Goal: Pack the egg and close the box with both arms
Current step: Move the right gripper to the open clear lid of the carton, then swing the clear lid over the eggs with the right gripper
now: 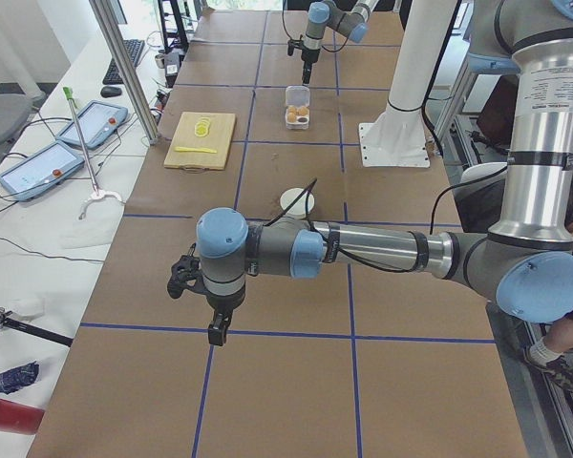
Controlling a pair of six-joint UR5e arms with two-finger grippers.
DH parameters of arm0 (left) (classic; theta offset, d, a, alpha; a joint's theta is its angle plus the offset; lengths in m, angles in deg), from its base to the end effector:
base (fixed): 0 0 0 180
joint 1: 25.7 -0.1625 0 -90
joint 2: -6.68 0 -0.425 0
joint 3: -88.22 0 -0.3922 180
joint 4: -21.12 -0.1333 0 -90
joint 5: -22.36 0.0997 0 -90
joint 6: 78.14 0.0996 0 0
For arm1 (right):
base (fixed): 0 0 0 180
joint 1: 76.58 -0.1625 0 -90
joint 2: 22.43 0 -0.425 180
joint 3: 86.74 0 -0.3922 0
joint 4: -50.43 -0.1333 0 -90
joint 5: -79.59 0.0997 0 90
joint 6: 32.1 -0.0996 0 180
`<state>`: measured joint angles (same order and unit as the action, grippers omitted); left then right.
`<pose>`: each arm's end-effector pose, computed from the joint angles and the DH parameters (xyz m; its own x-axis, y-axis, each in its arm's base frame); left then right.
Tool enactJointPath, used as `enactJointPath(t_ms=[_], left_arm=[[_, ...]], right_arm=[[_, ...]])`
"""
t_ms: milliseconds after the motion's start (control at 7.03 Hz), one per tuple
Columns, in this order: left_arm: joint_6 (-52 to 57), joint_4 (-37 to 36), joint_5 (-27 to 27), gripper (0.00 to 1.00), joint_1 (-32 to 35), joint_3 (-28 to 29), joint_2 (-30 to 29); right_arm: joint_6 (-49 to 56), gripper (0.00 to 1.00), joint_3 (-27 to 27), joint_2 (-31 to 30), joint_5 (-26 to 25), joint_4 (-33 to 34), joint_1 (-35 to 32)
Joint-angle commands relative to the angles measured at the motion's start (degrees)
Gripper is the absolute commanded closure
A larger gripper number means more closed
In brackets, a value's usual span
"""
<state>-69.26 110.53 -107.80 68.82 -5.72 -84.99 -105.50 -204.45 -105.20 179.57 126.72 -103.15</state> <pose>-0.1089 -0.5017 0.6161 0.7693 0.1494 -0.6212 -0.0407 0.9818 0.1856 -0.4083 -0.3339 0.3495 0.6589 0.0149 0.7521 -0.1418 0.9843 0.1047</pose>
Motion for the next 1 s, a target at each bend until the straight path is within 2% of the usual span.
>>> enactJointPath(t_ms=[0,142,284,426,853], left_arm=[[0.0,0.1,0.0,0.00,0.1,0.0,0.0],[0.0,0.2,0.0,0.00,0.0,0.0,0.0],[0.0,0.2,-0.1,0.00,0.1,-0.1,0.0],[0.0,0.2,-0.1,0.00,0.1,0.0,-0.1],[0.0,0.2,0.0,0.00,0.1,0.0,0.0]], right_arm=[[-6.0,0.13,2.8,11.0,-3.0,3.1,3.6],[-6.1,0.12,2.7,16.1,-3.1,8.6,3.4],[-5.4,0.11,2.4,16.2,-2.2,9.2,1.2],[-4.2,0.00,2.3,15.7,0.0,9.5,-1.7],[11.5,0.00,2.1,12.9,10.6,13.1,-13.8]])
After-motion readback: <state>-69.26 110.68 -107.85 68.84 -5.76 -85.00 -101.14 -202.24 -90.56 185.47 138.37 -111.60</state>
